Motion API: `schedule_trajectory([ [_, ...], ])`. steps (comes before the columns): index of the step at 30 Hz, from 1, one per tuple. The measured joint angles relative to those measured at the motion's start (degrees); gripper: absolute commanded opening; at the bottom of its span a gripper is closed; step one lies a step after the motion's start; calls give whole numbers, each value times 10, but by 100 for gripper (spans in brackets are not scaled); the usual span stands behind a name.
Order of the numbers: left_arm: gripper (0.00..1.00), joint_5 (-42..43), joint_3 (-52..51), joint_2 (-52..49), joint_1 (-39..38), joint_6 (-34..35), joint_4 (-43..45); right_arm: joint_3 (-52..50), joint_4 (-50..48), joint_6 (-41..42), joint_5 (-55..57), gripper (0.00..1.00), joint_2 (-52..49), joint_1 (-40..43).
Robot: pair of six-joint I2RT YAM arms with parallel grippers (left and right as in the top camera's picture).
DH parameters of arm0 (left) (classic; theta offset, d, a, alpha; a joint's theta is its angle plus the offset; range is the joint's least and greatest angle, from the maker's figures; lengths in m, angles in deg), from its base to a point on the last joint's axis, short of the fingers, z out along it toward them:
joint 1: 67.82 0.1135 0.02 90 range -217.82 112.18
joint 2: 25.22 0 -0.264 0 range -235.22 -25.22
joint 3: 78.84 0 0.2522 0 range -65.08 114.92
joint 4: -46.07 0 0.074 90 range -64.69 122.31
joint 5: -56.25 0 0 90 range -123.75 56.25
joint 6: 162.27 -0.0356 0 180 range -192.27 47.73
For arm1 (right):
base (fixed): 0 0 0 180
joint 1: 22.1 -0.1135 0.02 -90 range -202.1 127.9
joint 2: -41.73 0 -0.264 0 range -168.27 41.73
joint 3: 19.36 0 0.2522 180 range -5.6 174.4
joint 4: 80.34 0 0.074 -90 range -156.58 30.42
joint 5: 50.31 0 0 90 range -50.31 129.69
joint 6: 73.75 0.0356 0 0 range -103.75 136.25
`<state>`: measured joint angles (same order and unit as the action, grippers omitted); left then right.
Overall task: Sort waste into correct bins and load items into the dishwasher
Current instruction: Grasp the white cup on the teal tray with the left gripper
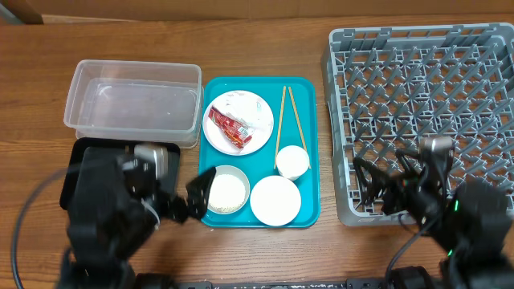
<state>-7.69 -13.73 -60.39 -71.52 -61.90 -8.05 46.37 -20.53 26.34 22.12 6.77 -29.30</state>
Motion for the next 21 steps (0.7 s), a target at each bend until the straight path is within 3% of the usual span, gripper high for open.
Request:
schedule_trajectory([
  [3,100,6,86,-86,0,1,-26,120,77,-7,-2,100,-108,0],
  [7,100,69,125,-146,0,18,0,203,126,-7,-21,100,-194,0],
  [10,87,107,129,-187,-2,21,11,219,136,-7,-36,100,-224,0],
  [12,86,111,129,-219,-19,29,-2,219,137,-7,-44,100,-239,0],
  [17,84,11,130,-324,-149,49,5,219,128,5,-49,100,-259,0],
  [21,73,-113,130,-444,-288,64,66,219,125,17,-43,100,-258,0],
])
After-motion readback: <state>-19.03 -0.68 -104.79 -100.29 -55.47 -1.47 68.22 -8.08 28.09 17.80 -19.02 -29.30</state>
